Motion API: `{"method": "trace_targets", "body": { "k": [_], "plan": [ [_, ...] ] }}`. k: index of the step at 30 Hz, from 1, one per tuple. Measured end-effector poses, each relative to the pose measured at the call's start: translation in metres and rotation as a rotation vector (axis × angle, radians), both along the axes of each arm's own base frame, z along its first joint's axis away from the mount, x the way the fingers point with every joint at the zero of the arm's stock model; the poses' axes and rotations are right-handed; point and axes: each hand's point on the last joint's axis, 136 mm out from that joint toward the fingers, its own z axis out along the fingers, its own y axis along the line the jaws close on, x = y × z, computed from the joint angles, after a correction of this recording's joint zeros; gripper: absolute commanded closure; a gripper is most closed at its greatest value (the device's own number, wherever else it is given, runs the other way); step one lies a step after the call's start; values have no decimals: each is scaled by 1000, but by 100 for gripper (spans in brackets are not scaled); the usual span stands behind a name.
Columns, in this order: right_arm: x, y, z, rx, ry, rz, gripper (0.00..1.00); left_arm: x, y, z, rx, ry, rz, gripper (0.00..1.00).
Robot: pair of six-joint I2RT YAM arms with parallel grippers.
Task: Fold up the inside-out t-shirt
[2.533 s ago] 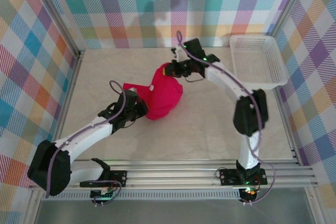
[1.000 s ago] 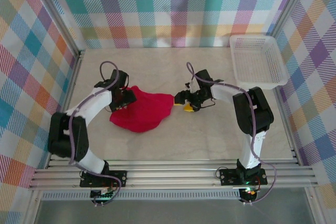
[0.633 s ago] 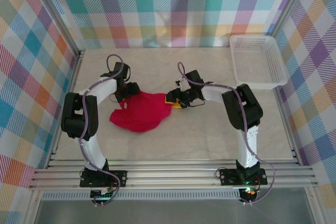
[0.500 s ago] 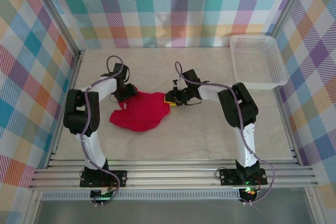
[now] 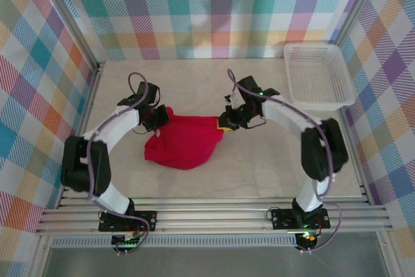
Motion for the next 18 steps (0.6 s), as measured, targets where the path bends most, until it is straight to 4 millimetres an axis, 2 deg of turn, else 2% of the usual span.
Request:
{"method": "trace_targets", "body": {
  "k": [1, 3, 6, 8, 10, 11, 12, 13, 14, 15, 17, 18],
  "plan": [
    [-5, -8, 8, -10, -5, -8, 88, -4, -9, 8, -19, -18, -19, 100],
    [-9, -17, 21, -17, -21, -17, 86, -5, -18, 13, -41, -25, -38, 100],
    [1, -20, 25, -48, -24, -26, 87, 6, -18, -1, -19, 20, -28, 100],
    [24, -19, 18, -81, -20, -43, 89, 27, -15, -20, 12, 65, -14, 100],
    [60, -16, 1, -119, -19, -72, 89, 57, -12, -43, 49, 104, -6, 100],
    [77, -16, -10, -135, -20, -88, 79, 70, -11, -51, 63, 110, -3, 100],
    [95, -17, -24, -156, -9, -108, 70, 85, -8, -62, 80, 118, 3, 93],
    [111, -19, -38, -181, -7, -123, 69, 95, -5, -70, 100, 124, 6, 79],
    [121, -21, -47, -197, -3, -134, 64, 101, -1, -75, 119, 128, 5, 71],
    [128, -23, -58, -216, 9, -147, 56, 104, 3, -78, 135, 134, 6, 64],
    [134, -31, -69, -242, 19, -162, 52, 102, 12, -74, 171, 140, 13, 44],
    [133, -35, -70, -249, 27, -168, 49, 101, 18, -68, 193, 136, 20, 39]
  ]
}}
